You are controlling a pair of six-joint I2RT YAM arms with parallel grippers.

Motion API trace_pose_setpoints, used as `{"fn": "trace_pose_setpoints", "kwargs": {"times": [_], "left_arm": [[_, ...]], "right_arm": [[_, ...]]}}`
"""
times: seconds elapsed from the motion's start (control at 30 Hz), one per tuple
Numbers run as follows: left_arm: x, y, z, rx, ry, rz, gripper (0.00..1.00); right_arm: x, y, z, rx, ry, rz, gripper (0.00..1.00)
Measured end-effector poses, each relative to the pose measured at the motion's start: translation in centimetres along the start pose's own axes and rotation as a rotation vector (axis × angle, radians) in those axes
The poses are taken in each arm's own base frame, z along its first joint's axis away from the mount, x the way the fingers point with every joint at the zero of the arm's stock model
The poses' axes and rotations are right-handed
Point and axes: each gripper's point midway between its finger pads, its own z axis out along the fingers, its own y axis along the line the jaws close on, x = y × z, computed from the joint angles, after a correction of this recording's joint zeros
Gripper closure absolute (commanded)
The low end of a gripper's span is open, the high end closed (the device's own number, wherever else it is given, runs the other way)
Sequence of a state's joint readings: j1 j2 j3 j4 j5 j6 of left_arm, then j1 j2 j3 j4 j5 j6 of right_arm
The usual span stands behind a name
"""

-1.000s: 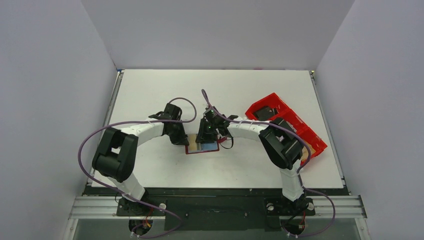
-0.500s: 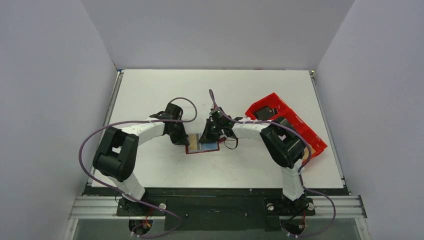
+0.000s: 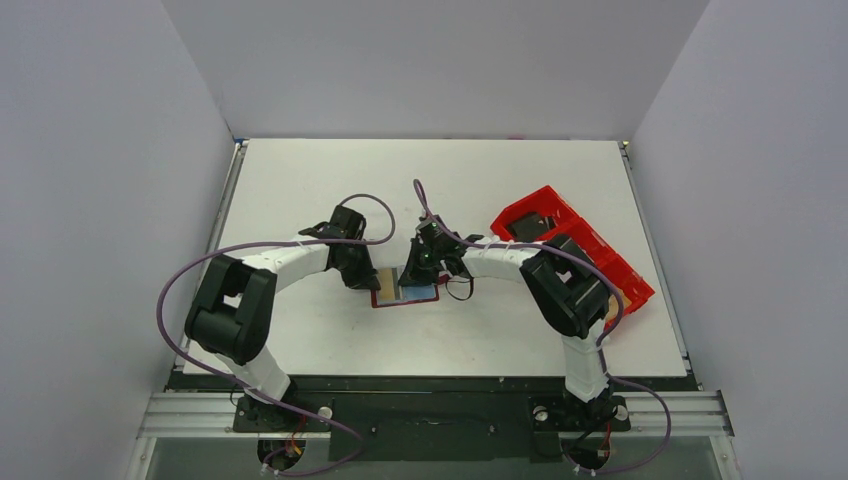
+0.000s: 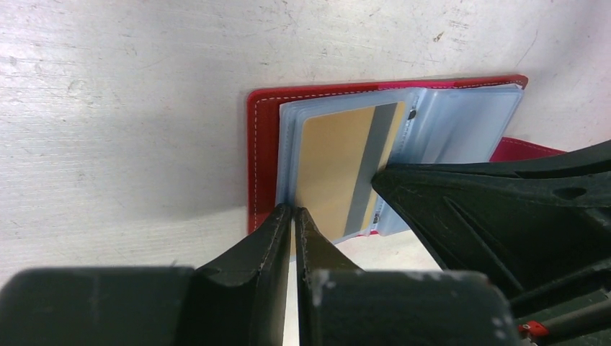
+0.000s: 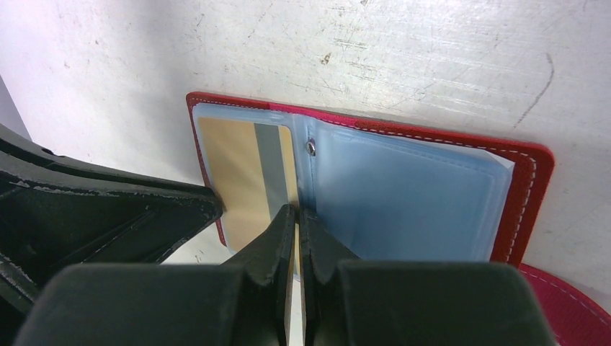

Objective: Take the credit cards out of the card holder
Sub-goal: Remove the credit card from the card holder.

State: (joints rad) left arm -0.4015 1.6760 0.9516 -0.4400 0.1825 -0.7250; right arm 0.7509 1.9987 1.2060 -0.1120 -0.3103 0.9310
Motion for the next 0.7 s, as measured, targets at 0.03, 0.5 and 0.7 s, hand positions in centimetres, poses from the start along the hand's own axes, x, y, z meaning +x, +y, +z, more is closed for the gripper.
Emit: {"fn": "trace_pose_setpoints", "kwargs": {"times": [0.03, 0.5, 0.7], "left_arm": [[0.1, -0.1, 0.0, 0.004, 0.003, 0.000, 0.94], [0.4, -1.2, -0.7, 0.060, 0.023, 0.001, 0.92], [0.1, -2.9, -1.6, 0.120, 0.019, -0.003, 0.92]], "right_arm": [[0.1, 0.0, 0.0, 0.001, -0.001, -0.004, 1.00], [-0.1, -0.2, -0.1, 0.015, -0.011, -0.014, 1.00], [-0.2, -0.2, -0.2, 0.018, -0.015, -0.022, 1.00]]}}
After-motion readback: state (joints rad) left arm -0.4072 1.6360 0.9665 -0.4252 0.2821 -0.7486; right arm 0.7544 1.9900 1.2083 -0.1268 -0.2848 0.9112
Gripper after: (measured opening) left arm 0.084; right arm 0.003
